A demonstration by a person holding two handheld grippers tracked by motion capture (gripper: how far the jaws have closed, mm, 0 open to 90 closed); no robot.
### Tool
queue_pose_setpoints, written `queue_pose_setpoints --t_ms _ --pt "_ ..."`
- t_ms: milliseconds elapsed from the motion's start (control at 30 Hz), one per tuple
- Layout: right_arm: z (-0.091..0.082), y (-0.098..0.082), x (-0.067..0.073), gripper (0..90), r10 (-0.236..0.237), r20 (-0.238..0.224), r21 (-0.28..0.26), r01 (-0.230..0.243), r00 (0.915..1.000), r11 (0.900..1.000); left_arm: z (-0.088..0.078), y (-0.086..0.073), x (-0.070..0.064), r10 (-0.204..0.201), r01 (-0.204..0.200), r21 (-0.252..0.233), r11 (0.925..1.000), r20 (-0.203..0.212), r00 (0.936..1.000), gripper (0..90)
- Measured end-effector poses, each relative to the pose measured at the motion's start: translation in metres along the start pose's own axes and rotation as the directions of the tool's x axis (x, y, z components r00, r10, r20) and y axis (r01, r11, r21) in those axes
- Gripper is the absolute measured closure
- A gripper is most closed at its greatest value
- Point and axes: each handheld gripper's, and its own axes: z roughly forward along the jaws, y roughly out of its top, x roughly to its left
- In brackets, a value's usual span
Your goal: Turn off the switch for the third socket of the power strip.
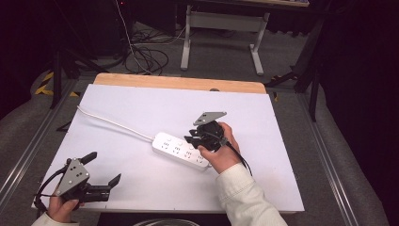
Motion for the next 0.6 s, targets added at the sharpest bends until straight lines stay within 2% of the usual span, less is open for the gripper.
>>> queue_pose_setpoints --t_ms 133,233,400,600 --pt "-0.008 0.0 0.001 59.7 -0.004 0.011 -0.025 0.005 0.9999 1.0 0.0 0.0 0.0 -0.001 0.001 0.001 1.0 0.004 1.0 0.1" --pt "-0.015 -0.002 0.001 50.9 -0.01 0.02 -0.039 0.011 0.9997 0.999 0.0 0.0 0.0 -0.003 0.003 0.001 1.0 0.005 1.0 0.1" --pt "-0.027 -0.004 0.005 40.9 -0.008 0.068 -0.066 0.012 0.9977 0.998 0.0 0.0 0.0 -0.006 0.006 0.001 1.0 0.01 0.9999 0.2" --pt "-0.041 -0.01 0.008 32.0 0.0 0.066 -0.084 0.006 0.9978 0.996 0.001 0.0 0.0 -0.007 0.007 0.001 1.0 0.011 0.9999 0.1"
